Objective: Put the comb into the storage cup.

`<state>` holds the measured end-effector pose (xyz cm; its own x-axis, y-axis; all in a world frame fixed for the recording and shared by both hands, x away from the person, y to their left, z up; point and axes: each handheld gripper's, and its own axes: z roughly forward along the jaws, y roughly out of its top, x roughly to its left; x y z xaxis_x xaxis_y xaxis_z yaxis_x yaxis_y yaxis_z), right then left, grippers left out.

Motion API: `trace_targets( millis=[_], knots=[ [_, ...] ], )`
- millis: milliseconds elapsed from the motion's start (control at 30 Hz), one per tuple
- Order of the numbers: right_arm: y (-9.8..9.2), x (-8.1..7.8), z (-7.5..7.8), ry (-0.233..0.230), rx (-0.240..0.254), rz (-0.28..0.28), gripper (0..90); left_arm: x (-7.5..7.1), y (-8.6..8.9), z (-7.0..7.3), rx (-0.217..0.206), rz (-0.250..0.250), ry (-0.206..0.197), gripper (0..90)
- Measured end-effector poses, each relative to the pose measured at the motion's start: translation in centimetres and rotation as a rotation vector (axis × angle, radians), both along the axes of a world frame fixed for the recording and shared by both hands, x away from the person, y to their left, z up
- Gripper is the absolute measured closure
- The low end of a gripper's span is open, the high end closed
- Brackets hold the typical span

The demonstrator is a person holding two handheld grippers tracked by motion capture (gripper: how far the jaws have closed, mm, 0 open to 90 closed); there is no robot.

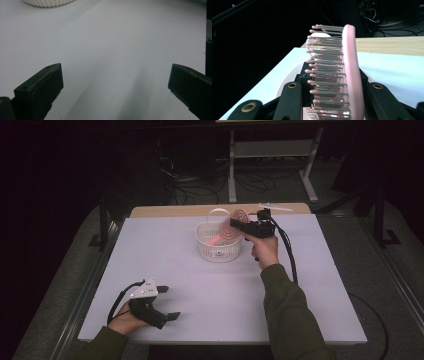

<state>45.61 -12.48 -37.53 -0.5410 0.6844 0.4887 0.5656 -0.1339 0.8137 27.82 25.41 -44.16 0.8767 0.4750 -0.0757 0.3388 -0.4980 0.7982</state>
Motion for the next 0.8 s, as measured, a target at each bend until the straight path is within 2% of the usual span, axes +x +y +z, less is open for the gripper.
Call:
trace_targets(
  millis=[400,800],
  knots=[
    [-0.42,0.11,-0.45,0.003,-0.014,-0.013,60.7,-0.01,-0.05,-0.06,0.003,-0.002,0.0,0.0],
    [-0.38,0.02,-0.4,-0.012,-0.062,-0.036,56.1,0.0,-0.06,-0.09,0.003,-0.003,0.001,0.0]
  ],
)
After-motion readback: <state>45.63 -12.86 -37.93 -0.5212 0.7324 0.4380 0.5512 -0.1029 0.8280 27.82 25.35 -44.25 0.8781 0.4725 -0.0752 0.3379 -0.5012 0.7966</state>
